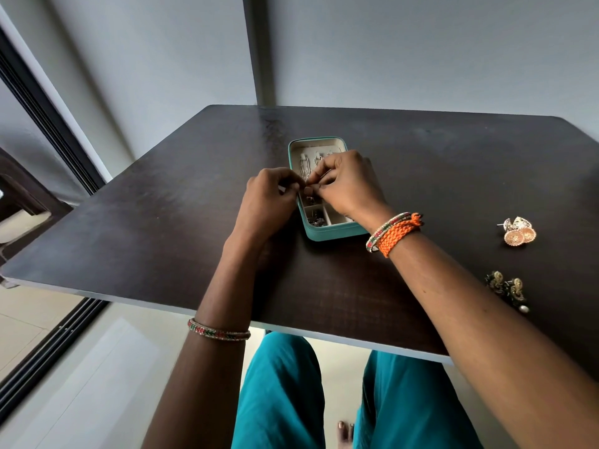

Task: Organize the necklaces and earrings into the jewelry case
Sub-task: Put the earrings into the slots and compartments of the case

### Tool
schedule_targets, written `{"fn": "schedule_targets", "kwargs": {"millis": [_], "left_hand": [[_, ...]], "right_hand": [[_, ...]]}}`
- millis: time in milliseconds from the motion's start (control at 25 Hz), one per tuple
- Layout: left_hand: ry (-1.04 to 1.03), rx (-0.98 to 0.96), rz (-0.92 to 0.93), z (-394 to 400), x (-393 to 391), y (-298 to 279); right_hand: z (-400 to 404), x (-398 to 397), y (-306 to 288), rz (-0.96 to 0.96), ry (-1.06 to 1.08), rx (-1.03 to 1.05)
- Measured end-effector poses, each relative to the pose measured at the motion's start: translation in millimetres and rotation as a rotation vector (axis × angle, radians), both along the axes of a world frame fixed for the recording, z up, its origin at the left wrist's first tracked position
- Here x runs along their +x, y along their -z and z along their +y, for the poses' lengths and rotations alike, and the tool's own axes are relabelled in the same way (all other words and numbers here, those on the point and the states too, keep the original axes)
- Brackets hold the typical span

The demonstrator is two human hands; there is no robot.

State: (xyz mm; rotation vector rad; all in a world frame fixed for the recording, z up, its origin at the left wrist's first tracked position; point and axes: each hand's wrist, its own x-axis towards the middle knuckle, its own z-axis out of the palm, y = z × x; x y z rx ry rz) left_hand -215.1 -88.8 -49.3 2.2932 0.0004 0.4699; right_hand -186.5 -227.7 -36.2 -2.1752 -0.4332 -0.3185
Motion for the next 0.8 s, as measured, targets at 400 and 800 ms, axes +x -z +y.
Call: {"fn": "schedule_targets", "kwargs": {"millis": [400, 800], "left_hand": [[0.004, 0.008, 0.002, -2.1, -2.4, 0.4], [-0.062, -0.009, -0.062, -16.6, -10.5, -5.6]], "right_hand": [[3.1, 3.1, 4.8, -0.058, 0.038, -0.11], [-33.9, -24.5, -33.4, -0.074, 0.051, 0.28]]}}
